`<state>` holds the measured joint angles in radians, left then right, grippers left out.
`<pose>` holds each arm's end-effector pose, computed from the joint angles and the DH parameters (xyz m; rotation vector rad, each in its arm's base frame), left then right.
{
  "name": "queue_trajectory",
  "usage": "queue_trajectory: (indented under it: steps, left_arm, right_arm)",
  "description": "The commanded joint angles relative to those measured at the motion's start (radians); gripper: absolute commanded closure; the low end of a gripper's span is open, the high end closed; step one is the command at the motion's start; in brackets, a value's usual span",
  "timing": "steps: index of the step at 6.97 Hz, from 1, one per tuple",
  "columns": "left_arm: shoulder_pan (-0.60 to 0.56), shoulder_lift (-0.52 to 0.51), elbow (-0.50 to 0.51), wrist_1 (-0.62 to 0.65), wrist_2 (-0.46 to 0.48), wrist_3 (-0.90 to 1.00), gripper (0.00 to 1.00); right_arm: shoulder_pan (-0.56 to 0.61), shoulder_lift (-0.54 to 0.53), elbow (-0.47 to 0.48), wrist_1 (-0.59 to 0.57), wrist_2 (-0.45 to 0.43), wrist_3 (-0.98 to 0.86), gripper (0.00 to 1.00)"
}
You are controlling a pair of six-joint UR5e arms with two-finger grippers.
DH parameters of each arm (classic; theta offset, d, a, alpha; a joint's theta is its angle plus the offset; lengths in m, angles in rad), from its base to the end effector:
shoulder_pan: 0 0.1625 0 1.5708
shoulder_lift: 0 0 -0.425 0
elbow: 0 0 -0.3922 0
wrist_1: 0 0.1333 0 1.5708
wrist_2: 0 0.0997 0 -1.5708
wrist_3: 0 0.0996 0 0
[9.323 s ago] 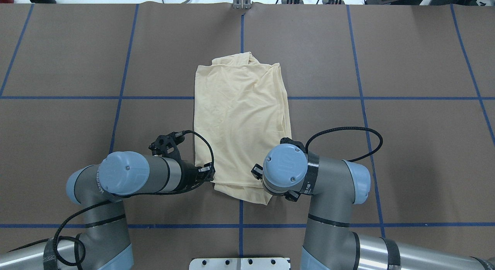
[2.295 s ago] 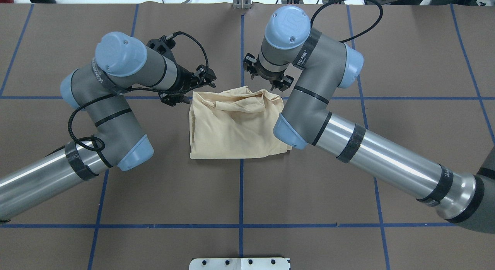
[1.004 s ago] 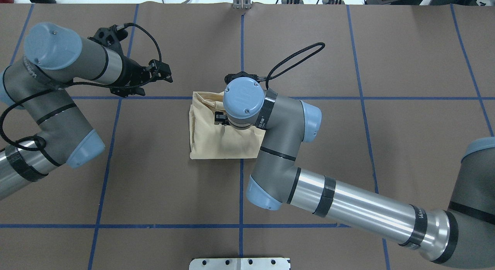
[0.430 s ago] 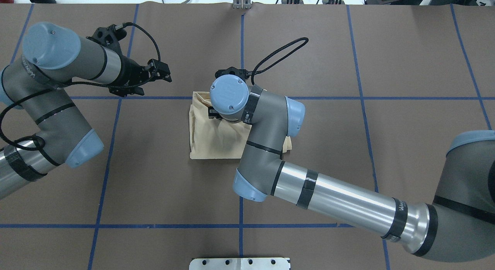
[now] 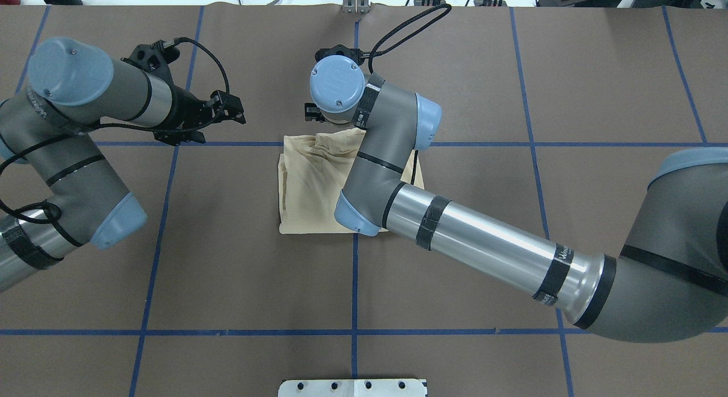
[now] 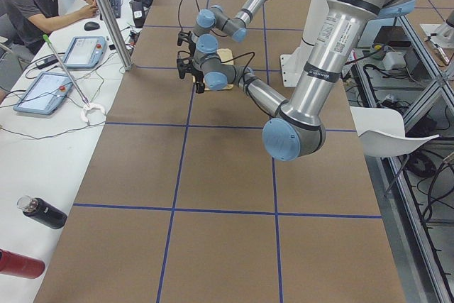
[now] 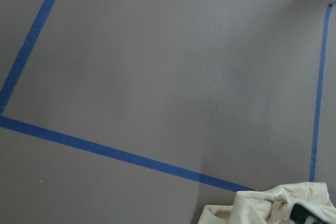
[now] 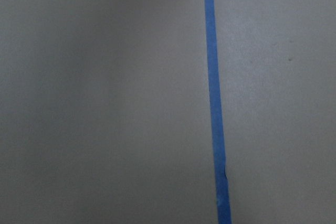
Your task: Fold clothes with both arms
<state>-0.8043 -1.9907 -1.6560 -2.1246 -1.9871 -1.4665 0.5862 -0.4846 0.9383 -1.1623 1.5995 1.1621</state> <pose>0.3802 -0.5290 0.3185 0.1201 1.1085 -0.4065 -0.6518 -0.5894 0.1777 0.3882 -0.7713 0.1540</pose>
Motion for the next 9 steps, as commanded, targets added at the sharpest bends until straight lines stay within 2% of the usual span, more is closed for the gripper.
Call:
queue_trajectory:
  steps: [1, 3, 5, 9]
  left_arm:
    - [-0.003, 0.0, -0.001, 0.0, 0.001, 0.0, 0.01]
    - [-0.013, 0.001, 0.001, 0.0, -0.003, 0.002, 0.01]
    - [-0.013, 0.003, 0.005, -0.008, -0.004, 0.002, 0.01]
    - [-0.009, 0.004, 0.013, -0.011, 0.001, 0.002, 0.01]
  right_arm:
    - [0.007, 0.024, -0.035, 0.03, -0.016, -0.01, 0.02]
    - [0.023, 0.021, -0.027, 0.026, -0.006, -0.048, 0.01]
    - [0.027, -0.053, 0.032, 0.026, 0.029, -0.051, 0.01]
    - [0.027, -0.135, 0.069, 0.029, 0.05, -0.039, 0.01]
